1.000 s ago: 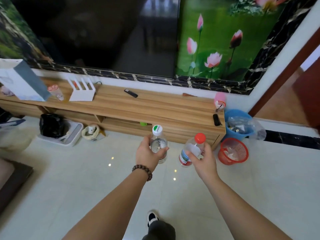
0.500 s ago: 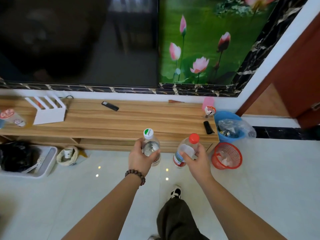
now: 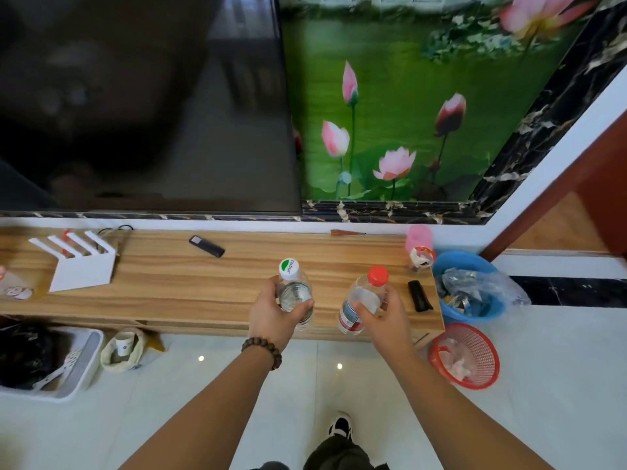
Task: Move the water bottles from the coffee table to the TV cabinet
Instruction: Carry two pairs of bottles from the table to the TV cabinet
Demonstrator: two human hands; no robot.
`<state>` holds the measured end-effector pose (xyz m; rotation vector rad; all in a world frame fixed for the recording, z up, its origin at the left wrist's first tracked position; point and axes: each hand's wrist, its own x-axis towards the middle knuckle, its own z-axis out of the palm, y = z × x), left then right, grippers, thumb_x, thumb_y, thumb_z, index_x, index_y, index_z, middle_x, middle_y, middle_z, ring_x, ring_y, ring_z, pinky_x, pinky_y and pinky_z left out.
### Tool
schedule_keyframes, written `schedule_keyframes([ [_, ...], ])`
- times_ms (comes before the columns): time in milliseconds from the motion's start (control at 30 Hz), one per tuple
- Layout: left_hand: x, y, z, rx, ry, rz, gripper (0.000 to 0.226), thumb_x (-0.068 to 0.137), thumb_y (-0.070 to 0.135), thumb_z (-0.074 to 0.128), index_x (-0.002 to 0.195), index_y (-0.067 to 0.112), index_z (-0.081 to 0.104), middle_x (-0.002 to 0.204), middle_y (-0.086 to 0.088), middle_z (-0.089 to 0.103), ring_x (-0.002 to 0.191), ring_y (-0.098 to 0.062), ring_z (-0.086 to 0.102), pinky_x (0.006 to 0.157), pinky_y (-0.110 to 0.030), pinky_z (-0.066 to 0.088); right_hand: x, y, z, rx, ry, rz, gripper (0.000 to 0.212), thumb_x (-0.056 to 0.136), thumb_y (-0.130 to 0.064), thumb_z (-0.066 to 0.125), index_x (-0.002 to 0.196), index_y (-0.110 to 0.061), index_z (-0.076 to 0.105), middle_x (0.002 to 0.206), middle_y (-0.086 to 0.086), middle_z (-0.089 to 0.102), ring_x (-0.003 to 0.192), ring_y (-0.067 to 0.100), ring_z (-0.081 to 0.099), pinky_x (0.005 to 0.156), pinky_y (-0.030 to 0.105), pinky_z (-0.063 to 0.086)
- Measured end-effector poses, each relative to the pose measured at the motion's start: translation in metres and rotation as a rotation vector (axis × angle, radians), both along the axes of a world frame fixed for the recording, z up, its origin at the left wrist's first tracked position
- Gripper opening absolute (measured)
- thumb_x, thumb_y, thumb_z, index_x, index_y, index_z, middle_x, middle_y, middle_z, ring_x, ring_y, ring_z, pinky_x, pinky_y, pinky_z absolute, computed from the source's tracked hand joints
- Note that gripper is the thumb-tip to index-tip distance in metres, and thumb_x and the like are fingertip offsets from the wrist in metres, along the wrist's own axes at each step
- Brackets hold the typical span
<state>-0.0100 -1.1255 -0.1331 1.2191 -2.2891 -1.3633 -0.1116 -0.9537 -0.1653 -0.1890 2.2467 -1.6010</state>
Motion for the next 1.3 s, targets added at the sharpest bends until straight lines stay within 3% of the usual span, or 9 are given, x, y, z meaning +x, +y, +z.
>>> schedule_keyframes([
  [133,-0.031,-0.012,-0.007,-0.023,-0.026,-0.020,0.061,0.068,0.041,0.081,0.117,0.020,0.051,0.106,0.006,0.064,0.092,-0.016,0.062,0.072,-0.025,0.046,-0.028,-0.014,-0.002,-0.001,0.012,-0.018,0.062,0.076,-0.022,0.076,0.131,-0.023,0.048,0.120,-0.003,0.057,0.109,0.015,0.055,0.091,0.035,0.050],
  [367,-0.060,-0.035,-0.041,-0.006,-0.001,-0.037,0.061,0.069,0.040,0.081,0.119,0.021,0.051,0.105,0.007,0.062,0.092,-0.015,0.061,0.075,-0.028,0.048,-0.055,-0.037,-0.033,0.043,0.020,-0.048,0.062,0.074,-0.023,0.077,0.129,-0.019,0.049,0.121,-0.001,0.058,0.110,0.018,0.056,0.094,0.040,0.049],
  [500,-0.080,-0.057,-0.089,-0.002,0.017,-0.043,0.064,0.067,0.042,0.081,0.119,0.021,0.051,0.106,0.006,0.063,0.095,-0.016,0.062,0.079,-0.033,0.053,-0.075,-0.056,-0.073,0.049,0.041,-0.057,0.056,0.074,-0.023,0.077,0.124,-0.020,0.051,0.113,-0.003,0.059,0.106,0.018,0.057,0.090,0.040,0.051],
  [633,-0.106,-0.074,-0.147,-0.020,0.062,-0.013,0.061,0.068,0.039,0.081,0.119,0.023,0.052,0.105,0.009,0.062,0.091,-0.012,0.060,0.068,-0.015,0.042,-0.102,-0.081,-0.133,-0.020,0.078,-0.077,0.057,0.075,-0.022,0.076,0.125,-0.023,0.050,0.115,-0.004,0.062,0.107,0.015,0.058,0.091,0.038,0.051],
  [767,-0.142,-0.096,-0.209,-0.034,0.119,-0.001,0.069,0.069,0.043,0.080,0.127,0.022,0.050,0.110,0.009,0.061,0.097,-0.012,0.059,0.078,-0.024,0.044,-0.135,-0.107,-0.193,-0.047,0.107,-0.080,0.059,0.076,-0.026,0.076,0.128,-0.023,0.048,0.118,-0.004,0.061,0.109,0.015,0.058,0.089,0.031,0.047],
  [1000,-0.204,-0.134,-0.302,-0.107,0.170,-0.016,0.079,0.069,0.045,0.080,0.135,0.017,0.046,0.122,0.000,0.062,0.108,-0.019,0.060,0.087,-0.025,0.046,-0.203,-0.150,-0.276,-0.001,0.258,-0.049,0.071,0.064,-0.049,0.072,0.127,-0.030,0.047,0.123,-0.004,0.060,0.113,0.019,0.058,0.096,0.047,0.049],
  [1133,-0.232,-0.153,-0.336,-0.153,0.201,-0.039,0.082,0.065,0.053,0.078,0.133,0.020,0.046,0.121,0.000,0.062,0.106,-0.018,0.061,0.092,-0.037,0.052,-0.233,-0.178,-0.306,0.017,0.296,0.007,0.066,0.071,-0.039,0.075,0.129,-0.031,0.044,0.121,0.000,0.059,0.110,0.020,0.057,0.093,0.042,0.049],
  [1300,-0.259,-0.171,-0.361,-0.205,0.186,-0.088,0.081,0.069,0.050,0.078,0.135,0.017,0.044,0.124,-0.003,0.059,0.110,-0.021,0.059,0.091,-0.033,0.050,-0.262,-0.208,-0.334,0.119,0.328,0.089,0.075,0.071,-0.043,0.074,0.135,-0.025,0.040,0.123,0.007,0.056,0.111,0.025,0.057,0.093,0.043,0.049],
])
